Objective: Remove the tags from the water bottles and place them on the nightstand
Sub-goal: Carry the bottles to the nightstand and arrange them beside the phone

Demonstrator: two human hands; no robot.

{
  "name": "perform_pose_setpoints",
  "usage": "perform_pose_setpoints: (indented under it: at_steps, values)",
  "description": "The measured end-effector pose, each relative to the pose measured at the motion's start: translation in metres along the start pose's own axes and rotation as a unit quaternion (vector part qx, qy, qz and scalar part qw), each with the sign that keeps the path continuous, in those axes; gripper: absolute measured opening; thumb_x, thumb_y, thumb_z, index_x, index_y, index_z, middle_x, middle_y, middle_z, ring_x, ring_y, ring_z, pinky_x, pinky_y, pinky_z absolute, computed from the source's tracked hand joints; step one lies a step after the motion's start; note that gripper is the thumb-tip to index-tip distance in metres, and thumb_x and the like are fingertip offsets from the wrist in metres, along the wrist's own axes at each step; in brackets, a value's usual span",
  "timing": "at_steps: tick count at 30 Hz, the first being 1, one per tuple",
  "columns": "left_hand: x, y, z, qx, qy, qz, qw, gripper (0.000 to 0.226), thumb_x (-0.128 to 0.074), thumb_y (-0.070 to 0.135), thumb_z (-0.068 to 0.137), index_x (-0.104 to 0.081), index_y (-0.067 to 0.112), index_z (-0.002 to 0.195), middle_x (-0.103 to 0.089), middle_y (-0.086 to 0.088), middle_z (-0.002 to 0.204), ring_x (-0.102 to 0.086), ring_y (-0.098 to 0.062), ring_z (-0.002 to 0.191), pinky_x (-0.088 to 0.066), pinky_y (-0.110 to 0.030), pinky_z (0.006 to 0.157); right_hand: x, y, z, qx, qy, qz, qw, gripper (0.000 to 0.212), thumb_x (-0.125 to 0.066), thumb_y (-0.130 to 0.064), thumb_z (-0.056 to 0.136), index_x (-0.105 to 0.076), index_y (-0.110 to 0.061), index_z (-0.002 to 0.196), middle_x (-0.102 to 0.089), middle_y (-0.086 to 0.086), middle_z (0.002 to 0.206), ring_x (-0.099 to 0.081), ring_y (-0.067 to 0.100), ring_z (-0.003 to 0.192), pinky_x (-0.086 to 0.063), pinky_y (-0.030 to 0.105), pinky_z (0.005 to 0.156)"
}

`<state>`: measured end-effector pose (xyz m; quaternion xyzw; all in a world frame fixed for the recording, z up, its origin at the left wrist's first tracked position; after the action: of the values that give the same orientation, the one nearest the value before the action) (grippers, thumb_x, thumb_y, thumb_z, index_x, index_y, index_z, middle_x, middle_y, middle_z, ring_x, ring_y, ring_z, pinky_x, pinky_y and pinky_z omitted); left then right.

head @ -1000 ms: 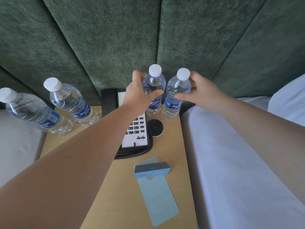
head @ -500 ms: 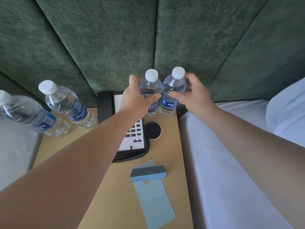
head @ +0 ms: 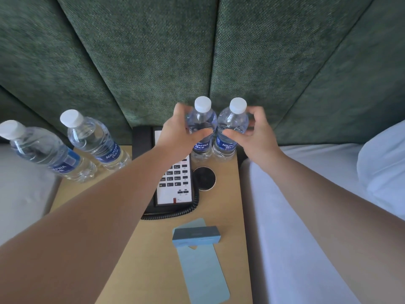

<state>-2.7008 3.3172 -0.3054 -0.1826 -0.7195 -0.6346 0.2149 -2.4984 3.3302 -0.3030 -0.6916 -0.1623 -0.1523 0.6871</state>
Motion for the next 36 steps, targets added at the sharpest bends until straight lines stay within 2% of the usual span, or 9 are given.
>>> perform_pose_setpoints:
  at_steps: [5, 8, 11, 14, 20, 24, 29, 34, 36]
  values:
    - [-0.002, -0.003, -0.009, 0.021, 0.020, -0.050, 0.998, 0.056, -0.076, 0.039, 0.076, -0.041, 0.034, 0.120, -0.059, 0.020, 0.096, -0.060, -0.001, 0.090, -0.044, -0.019, 0.069, -0.001, 0.001, -0.001, -0.008, 0.001, -0.002, 1.000, 0.060, -0.083, -0.030, 0.069, -0.041, -0.039, 0.111, -0.064, -0.018, 0.100, -0.066, 0.008, 0.094, -0.050, 0.027, 0.086]
    - [-0.006, -0.002, -0.016, 0.032, 0.011, -0.059, 0.998, 0.067, -0.075, 0.045, 0.076, -0.038, 0.035, 0.131, -0.060, 0.015, 0.109, -0.058, -0.003, 0.097, -0.046, -0.024, 0.079, -0.003, 0.005, -0.005, -0.036, -0.006, 0.029, 0.999, 0.071, -0.083, -0.027, 0.069, -0.041, -0.032, 0.125, -0.062, -0.009, 0.117, -0.063, 0.015, 0.106, -0.048, 0.040, 0.098]
    - [0.001, 0.000, -0.025, 0.048, 0.016, -0.009, 0.999, 0.084, -0.070, 0.055, 0.076, -0.028, 0.032, 0.145, -0.056, 0.007, 0.128, -0.052, -0.010, 0.112, -0.038, -0.026, 0.086, -0.002, 0.003, -0.015, -0.071, -0.024, 0.060, 0.995, 0.090, -0.082, -0.025, 0.072, -0.029, -0.023, 0.145, -0.055, -0.002, 0.135, -0.054, 0.014, 0.121, -0.040, 0.040, 0.107]
    - [0.019, 0.007, -0.046, 0.043, 0.025, 0.079, 0.996, 0.080, -0.060, 0.057, 0.082, -0.026, 0.030, 0.149, -0.048, -0.003, 0.142, -0.047, -0.019, 0.125, -0.034, -0.027, 0.088, 0.009, -0.016, -0.034, -0.057, -0.010, 0.009, 0.998, 0.082, -0.078, -0.031, 0.076, -0.033, -0.021, 0.144, -0.054, -0.008, 0.133, -0.050, 0.006, 0.122, -0.038, 0.027, 0.103]
    - [0.067, 0.019, -0.108, -0.007, 0.055, 0.192, 0.980, 0.066, -0.052, 0.049, 0.091, -0.033, 0.020, 0.147, -0.045, -0.005, 0.145, -0.040, -0.024, 0.133, -0.035, -0.042, 0.108, 0.005, -0.066, -0.081, -0.009, -0.013, -0.031, 0.999, 0.066, -0.071, -0.031, 0.083, -0.040, -0.022, 0.140, -0.048, -0.006, 0.136, -0.045, 0.013, 0.128, -0.038, 0.033, 0.106]
    - [0.097, -0.003, -0.136, 0.004, 0.073, 0.230, 0.970, 0.065, -0.049, 0.052, 0.090, -0.035, 0.021, 0.146, -0.048, -0.003, 0.142, -0.045, -0.025, 0.129, -0.034, -0.043, 0.108, -0.025, -0.085, -0.110, 0.002, -0.031, -0.051, 0.998, 0.062, -0.069, -0.035, 0.084, -0.040, -0.029, 0.138, -0.045, -0.013, 0.134, -0.044, 0.009, 0.128, -0.036, 0.028, 0.103]
    - [0.137, -0.057, -0.160, 0.023, 0.086, 0.232, 0.969, 0.057, -0.049, 0.051, 0.089, -0.042, 0.024, 0.138, -0.055, -0.003, 0.133, -0.052, -0.027, 0.119, -0.037, -0.042, 0.098, -0.095, -0.108, -0.123, 0.034, -0.065, -0.083, 0.994, 0.057, -0.068, -0.030, 0.084, -0.044, -0.023, 0.136, -0.050, -0.006, 0.131, -0.048, 0.018, 0.124, -0.040, 0.043, 0.104]
    - [0.200, -0.122, -0.164, 0.084, 0.103, 0.212, 0.968, 0.048, -0.055, 0.054, 0.085, -0.057, 0.022, 0.121, -0.057, -0.003, 0.123, -0.059, -0.029, 0.106, -0.044, -0.039, 0.086, -0.173, -0.121, -0.119, -0.001, -0.096, -0.095, 0.991, 0.054, -0.067, -0.031, 0.086, -0.045, -0.024, 0.135, -0.047, -0.001, 0.133, -0.047, 0.015, 0.122, -0.041, 0.023, 0.092]
    - [0.232, -0.147, -0.156, 0.115, 0.130, 0.157, 0.972, 0.043, -0.060, 0.053, 0.082, -0.057, 0.022, 0.113, -0.057, -0.003, 0.108, -0.059, -0.029, 0.098, -0.046, -0.036, 0.078, -0.197, -0.128, -0.109, -0.012, -0.104, -0.092, 0.990, 0.056, -0.066, -0.035, 0.086, -0.043, -0.026, 0.136, -0.045, 0.000, 0.137, -0.047, 0.014, 0.123, -0.038, 0.024, 0.093]
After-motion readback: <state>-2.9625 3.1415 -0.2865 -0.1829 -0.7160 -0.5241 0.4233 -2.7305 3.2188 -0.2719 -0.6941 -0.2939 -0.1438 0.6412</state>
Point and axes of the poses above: each hand's wrist, its own z-axis towards the middle knuckle, its own x-axis out of the back of the hand, y = z × x, the point moved 9 cm from there along z, towards the middle knuckle
